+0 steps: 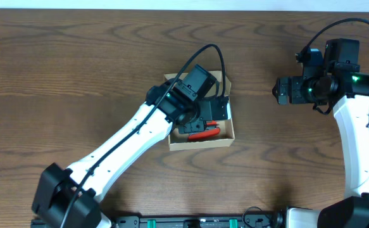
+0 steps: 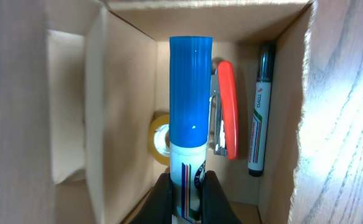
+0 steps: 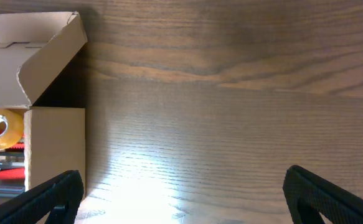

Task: Pack container
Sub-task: 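Carry the blue marker over the box and lower it inside, then open the left gripper and raise both grippers beside the box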

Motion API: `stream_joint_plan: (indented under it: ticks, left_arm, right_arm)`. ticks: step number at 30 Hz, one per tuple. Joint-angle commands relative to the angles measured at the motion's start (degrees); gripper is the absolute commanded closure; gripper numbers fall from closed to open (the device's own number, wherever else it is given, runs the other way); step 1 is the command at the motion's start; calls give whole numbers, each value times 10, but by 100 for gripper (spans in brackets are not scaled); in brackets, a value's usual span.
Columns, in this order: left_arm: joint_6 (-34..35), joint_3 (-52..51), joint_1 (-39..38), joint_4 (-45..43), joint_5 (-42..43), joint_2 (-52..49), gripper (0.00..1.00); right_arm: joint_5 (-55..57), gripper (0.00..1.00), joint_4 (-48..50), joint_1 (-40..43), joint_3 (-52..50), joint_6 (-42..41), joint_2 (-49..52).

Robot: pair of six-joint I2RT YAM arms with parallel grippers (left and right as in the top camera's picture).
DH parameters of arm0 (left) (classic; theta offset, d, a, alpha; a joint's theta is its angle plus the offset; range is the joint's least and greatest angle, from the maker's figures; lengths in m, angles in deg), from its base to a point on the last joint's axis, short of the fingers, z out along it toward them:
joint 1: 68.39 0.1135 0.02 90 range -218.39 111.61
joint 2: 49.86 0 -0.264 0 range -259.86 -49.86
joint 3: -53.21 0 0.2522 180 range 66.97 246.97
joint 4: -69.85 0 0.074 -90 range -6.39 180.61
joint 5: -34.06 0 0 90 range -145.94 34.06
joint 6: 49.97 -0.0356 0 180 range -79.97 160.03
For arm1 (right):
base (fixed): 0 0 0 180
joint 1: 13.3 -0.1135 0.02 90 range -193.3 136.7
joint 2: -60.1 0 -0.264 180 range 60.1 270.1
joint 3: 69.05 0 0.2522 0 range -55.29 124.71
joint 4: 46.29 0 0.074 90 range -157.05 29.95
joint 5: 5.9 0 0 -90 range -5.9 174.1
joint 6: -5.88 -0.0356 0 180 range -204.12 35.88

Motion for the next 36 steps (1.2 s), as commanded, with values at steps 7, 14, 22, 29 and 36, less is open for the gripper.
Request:
stream_joint_plan:
  ticks: [7, 14, 22, 29, 36]
  left_arm:
    - [-5, 6, 17, -3, -7, -106, 94]
    - [35, 6, 32, -7, -6, -165, 62]
    - [63, 12, 33, -5, -11, -159, 42]
    - [116, 77, 35, 35, -68, -101, 28]
    - [205, 131, 71, 88, -90, -37, 12]
  right_arm:
    - [1, 1, -1, 4, 1, 5, -10]
    - [1, 1, -1, 4, 1, 5, -10]
    - [1, 1, -1, 4, 1, 5, -10]
    - [1, 1, 7, 4, 1, 5, -10]
    - [-55, 35, 10, 3, 1, 5, -10]
